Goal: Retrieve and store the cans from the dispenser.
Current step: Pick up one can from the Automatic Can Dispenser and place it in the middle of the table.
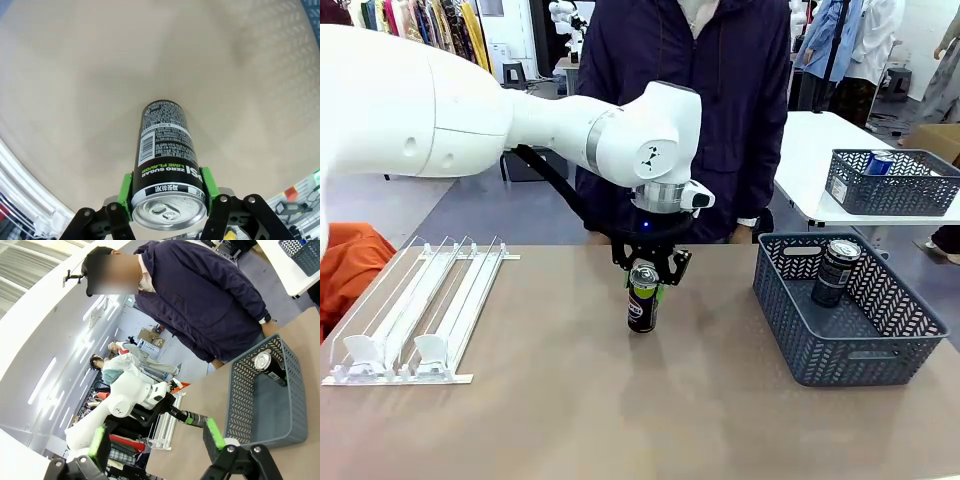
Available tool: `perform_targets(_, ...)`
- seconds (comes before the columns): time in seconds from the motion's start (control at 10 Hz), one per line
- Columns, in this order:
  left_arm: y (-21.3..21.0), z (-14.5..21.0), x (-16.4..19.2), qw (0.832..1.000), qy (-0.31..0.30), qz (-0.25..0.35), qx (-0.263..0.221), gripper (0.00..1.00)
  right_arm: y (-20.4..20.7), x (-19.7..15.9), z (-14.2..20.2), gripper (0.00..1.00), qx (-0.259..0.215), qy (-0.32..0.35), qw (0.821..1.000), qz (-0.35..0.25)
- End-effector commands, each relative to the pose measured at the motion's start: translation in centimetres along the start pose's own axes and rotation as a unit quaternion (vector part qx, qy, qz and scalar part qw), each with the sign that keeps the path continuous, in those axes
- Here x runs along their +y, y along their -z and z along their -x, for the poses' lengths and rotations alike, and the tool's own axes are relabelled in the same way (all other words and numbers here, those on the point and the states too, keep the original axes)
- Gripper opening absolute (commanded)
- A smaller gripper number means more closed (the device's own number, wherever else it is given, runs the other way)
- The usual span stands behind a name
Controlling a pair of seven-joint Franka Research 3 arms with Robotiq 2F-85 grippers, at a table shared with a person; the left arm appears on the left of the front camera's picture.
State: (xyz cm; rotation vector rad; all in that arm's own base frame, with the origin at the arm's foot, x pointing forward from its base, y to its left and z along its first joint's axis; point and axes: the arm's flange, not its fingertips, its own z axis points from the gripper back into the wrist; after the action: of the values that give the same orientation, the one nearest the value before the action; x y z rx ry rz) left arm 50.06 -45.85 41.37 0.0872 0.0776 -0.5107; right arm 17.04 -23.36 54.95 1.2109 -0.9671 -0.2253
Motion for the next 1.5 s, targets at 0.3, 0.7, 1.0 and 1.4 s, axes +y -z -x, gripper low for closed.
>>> perform_targets(0.3, -1.6, -0.4, 1.6, 0.999, -0.009, 0.028, 0.028, 0.0, 0.3, 0.2, -0.4, 1.0, -0.01, -0.012, 1.0, -0.014)
perform_targets(0.7, -1.7, -0.4, 1.5, 1.0, 0.0, 0.019, 0.019, 1.0, 0.3, 0.2, -0.4, 1.0, -0.01, -0.012, 1.0, -0.014)
perform_targets(1.0, -3.5, 0.8, 2.8, 0.999, -0.013, 0.03, -0.008, 1.0, 0.3, 0.2, -0.4, 1.0, -0.01, -0.012, 1.0, -0.014)
perform_targets(1.4, -12.5, 11.3, 10.5, 0.983, -0.004, 0.13, -0.13, 1.0, 0.3, 0.2, -0.4, 1.0, -0.01, -0.012, 1.0, -0.014)
